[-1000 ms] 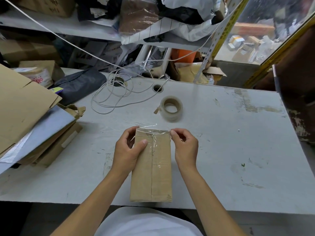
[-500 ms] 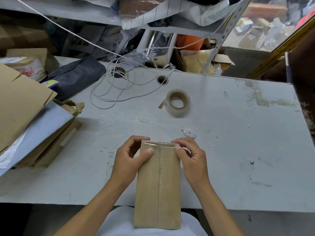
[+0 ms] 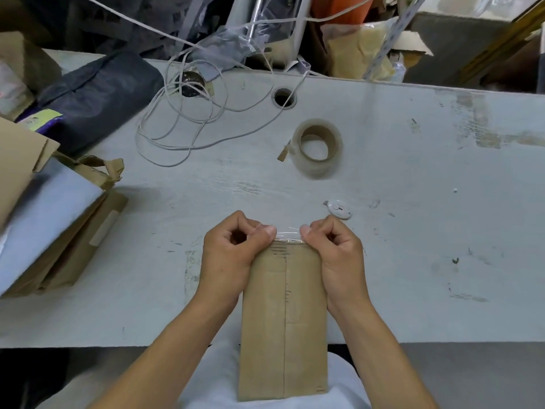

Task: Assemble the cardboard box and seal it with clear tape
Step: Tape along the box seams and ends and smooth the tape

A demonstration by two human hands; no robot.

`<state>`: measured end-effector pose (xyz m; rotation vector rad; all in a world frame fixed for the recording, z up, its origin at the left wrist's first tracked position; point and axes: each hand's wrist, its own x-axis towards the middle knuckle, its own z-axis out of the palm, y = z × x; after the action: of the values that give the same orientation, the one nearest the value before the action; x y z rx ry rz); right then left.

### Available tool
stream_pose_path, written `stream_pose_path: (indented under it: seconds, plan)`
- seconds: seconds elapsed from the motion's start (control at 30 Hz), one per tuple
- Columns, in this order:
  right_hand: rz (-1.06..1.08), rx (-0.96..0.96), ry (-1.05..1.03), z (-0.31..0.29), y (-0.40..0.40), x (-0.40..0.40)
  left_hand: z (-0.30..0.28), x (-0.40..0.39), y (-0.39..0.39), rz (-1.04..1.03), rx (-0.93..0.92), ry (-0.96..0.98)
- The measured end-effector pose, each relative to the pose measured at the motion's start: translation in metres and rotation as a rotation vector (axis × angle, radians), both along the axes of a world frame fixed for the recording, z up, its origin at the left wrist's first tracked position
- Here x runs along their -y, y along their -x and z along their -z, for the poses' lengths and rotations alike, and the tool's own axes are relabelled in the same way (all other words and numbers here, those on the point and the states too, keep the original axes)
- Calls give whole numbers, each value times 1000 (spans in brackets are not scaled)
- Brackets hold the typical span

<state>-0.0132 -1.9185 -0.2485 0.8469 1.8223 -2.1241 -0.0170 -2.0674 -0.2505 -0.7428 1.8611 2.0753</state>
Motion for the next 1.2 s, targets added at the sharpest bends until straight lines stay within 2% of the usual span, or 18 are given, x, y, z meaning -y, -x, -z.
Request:
stream_pose_path:
  seconds: [0.13,0.23,0.3,0.33,0.4,0.43,0.5,0.57,0.63,0.73,0.87,0.97,1.1,1.2]
  plan:
    - [6,150,107,-4,5,-1,-4,-6,7,-50,137,-3]
    - [51,233,194,-3,10,0,-4,-4,14,-95,303,-142]
    - [25,176,67,-3,10,2,-3,1,20,-98,365,-228]
    - [-21,84,-109,-3,8,3,-5,1,22,-81,349,-233]
    - [-156,-168,-421,-3,4,1,-11,-1,19,-5,159,-89]
    - [-235,-284,-476,-2,1,-1,-12,-1,14,75,-15,36]
    - [-311,-383,-326,0,-4,-5,-7,1,5,257,-290,199]
    - [-300,-330,-128,5,-7,-10,0,11,1,366,-344,158]
    - [-282,-284,-52,8,-8,-14,8,20,0,395,-325,76]
    - [-320,-245,-31,6,-5,-18,11,25,3,412,-303,21]
    - [-384,-175,-53,2,-3,-22,12,31,8,479,-284,56]
    - [-508,-94,-127,-2,-3,-23,7,36,8,560,-259,173]
    - [-712,48,-370,-21,-4,-25,6,45,7,801,-224,502]
    - [-780,174,-652,-36,-17,-26,1,48,2,784,-226,426]
